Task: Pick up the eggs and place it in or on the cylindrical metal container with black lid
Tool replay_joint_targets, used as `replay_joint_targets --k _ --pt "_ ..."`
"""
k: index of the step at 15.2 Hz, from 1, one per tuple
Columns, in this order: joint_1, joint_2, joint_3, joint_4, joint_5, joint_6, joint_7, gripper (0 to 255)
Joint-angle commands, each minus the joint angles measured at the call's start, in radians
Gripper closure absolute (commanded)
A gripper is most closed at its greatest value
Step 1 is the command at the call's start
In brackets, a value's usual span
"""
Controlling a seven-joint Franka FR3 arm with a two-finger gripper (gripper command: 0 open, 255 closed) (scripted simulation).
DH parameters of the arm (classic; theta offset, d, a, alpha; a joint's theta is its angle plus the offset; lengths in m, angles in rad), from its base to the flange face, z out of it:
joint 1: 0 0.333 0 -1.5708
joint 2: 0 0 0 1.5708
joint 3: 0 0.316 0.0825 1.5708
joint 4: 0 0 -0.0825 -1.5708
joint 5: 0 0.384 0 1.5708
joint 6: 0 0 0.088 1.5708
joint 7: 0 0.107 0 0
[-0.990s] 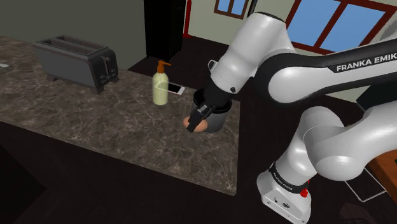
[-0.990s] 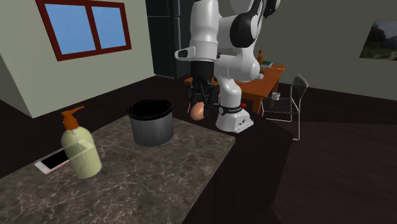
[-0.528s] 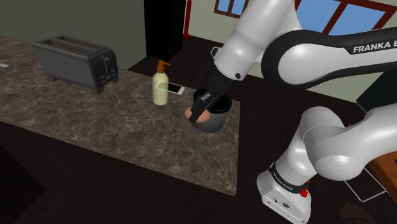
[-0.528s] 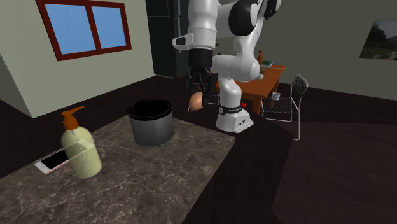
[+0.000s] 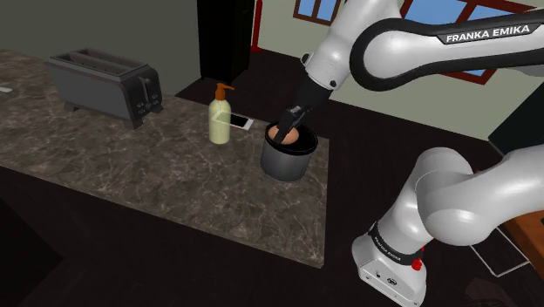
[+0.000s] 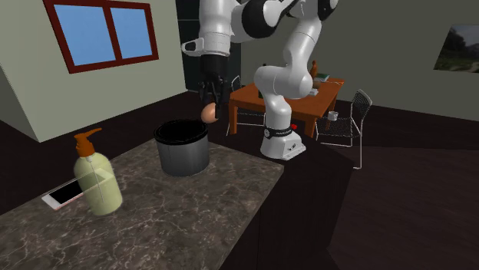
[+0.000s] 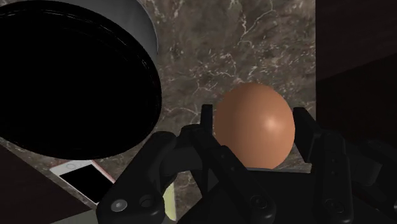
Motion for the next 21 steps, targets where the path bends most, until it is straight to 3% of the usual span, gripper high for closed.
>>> replay_joint_targets --k 1,11,21 --pt "-0.025 0.011 -0.049 0.012 -0.022 -0.01 -0.055 255" --pt "-0.102 0.18 -0.29 0.167 -0.088 -0.039 -0.322 255" --pt "-0.088 0.239 -0.323 0.09 -0.067 0.093 -0.371 255"
